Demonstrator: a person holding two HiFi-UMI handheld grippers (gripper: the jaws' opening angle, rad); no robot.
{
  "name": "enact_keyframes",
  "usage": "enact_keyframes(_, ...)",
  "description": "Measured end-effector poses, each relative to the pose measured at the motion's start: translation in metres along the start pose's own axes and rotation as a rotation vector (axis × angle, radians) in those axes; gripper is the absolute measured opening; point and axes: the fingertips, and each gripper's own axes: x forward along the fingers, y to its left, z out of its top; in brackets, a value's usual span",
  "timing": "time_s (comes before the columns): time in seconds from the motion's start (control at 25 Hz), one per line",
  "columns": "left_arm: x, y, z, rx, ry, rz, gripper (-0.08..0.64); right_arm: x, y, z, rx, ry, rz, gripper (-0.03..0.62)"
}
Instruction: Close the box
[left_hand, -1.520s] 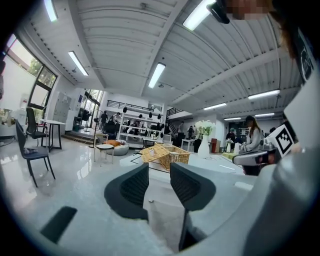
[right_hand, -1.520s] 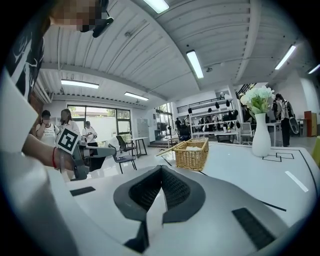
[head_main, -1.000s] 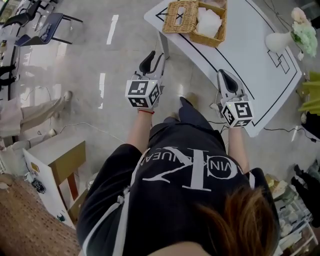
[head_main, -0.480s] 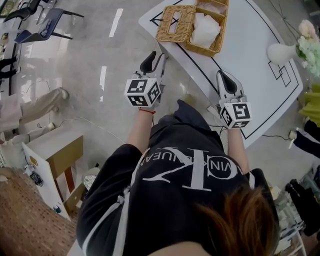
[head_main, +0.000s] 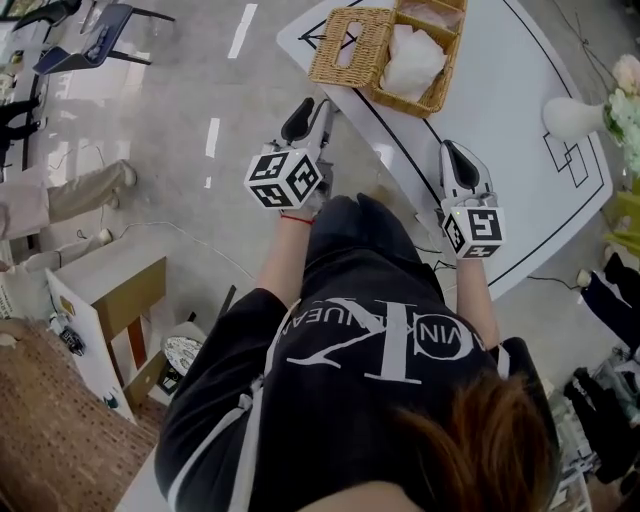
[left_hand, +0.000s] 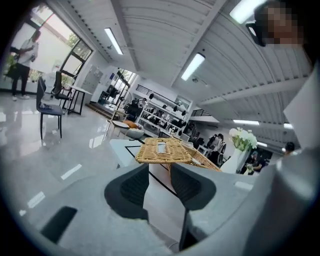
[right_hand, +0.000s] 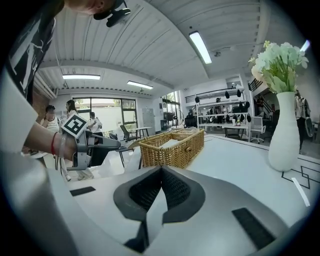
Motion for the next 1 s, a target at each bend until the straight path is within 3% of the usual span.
enact_keyframes(0.16, 0.005, 0.009, 0.003, -0.170, -0.027, -0.014, 0.151, 0.005, 0.002, -0.001, -0.005, 0.016, -0.006, -0.002)
enact_keyframes(0.56, 0.031, 0.025, -0.002, -0.466, -0.041, -0.064, 0.192, 0.018, -0.001, -0.003, -0.003, 0.048, -0.067, -0.002)
enact_keyframes(0.8, 0.046, 0.015, 0.005, -0.608, -0.059, -0.163, 0.193, 0.023, -0.001, -0.001, -0.001, 0.060, -0.089, -0.002)
enact_keyframes(1.0, 0.053, 0.009, 0.005, -0.656, -0.054, -0.208, 0.187, 0.024, -0.001, 0.000, -0.001, 0.063, -0.106, -0.002)
